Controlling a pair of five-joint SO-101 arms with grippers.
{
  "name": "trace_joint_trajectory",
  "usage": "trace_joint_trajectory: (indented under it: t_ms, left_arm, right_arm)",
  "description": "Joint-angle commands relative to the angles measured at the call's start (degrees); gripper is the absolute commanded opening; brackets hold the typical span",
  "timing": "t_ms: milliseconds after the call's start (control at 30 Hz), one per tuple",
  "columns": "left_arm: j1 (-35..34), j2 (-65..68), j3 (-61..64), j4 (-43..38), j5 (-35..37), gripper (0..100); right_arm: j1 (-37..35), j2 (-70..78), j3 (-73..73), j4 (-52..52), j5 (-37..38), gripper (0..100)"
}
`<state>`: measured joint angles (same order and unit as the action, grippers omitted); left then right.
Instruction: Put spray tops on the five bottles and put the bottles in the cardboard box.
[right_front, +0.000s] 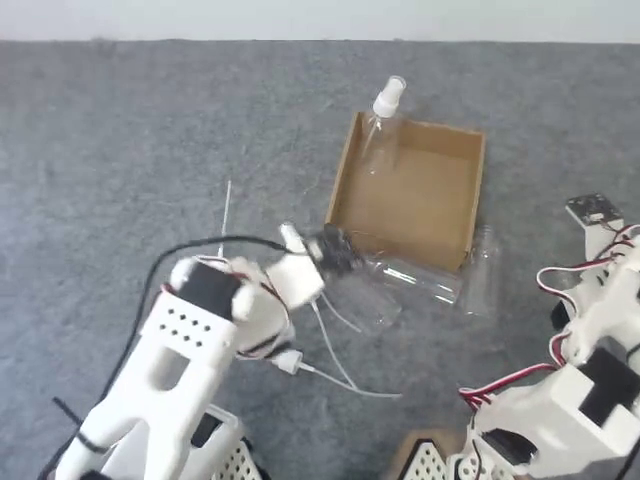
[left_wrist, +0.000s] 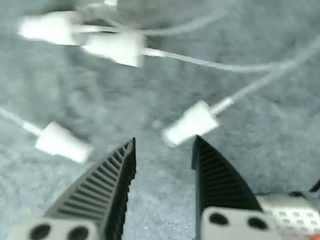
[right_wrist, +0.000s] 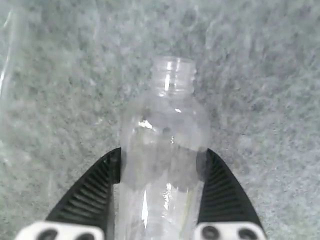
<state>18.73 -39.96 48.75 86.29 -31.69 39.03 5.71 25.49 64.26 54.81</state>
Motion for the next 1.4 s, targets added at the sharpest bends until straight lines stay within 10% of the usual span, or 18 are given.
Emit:
trace_joint_trajectory:
  t_ms: [0,233,800,1000,1367]
  left_arm:
    - [5.10,-1.14,6.73,-3.60,-2.02,23]
    - [8.97,-0.26,15.52,-11.96,-2.02,23]
    - [-12.57,-0.44,14.20,-17.41,-8.09,23]
    - [-3.60,-0.70,11.74,-10.90,-7.65,23]
    - [5.19,-0.18,21.49,-23.91,-0.70,23]
  right_arm:
    - [0.66,-1.36,0.88,0.75,0.79,5.8]
    - [0.66,-1.36,1.14,0.75,0.88,5.8]
    - [0.84,-1.36,1.14,0.84,0.88,5.8]
    - [0.66,-1.36,1.14,0.84,0.88,5.8]
    - [0.66,-1.36,1.14,0.84,0.88,5.8]
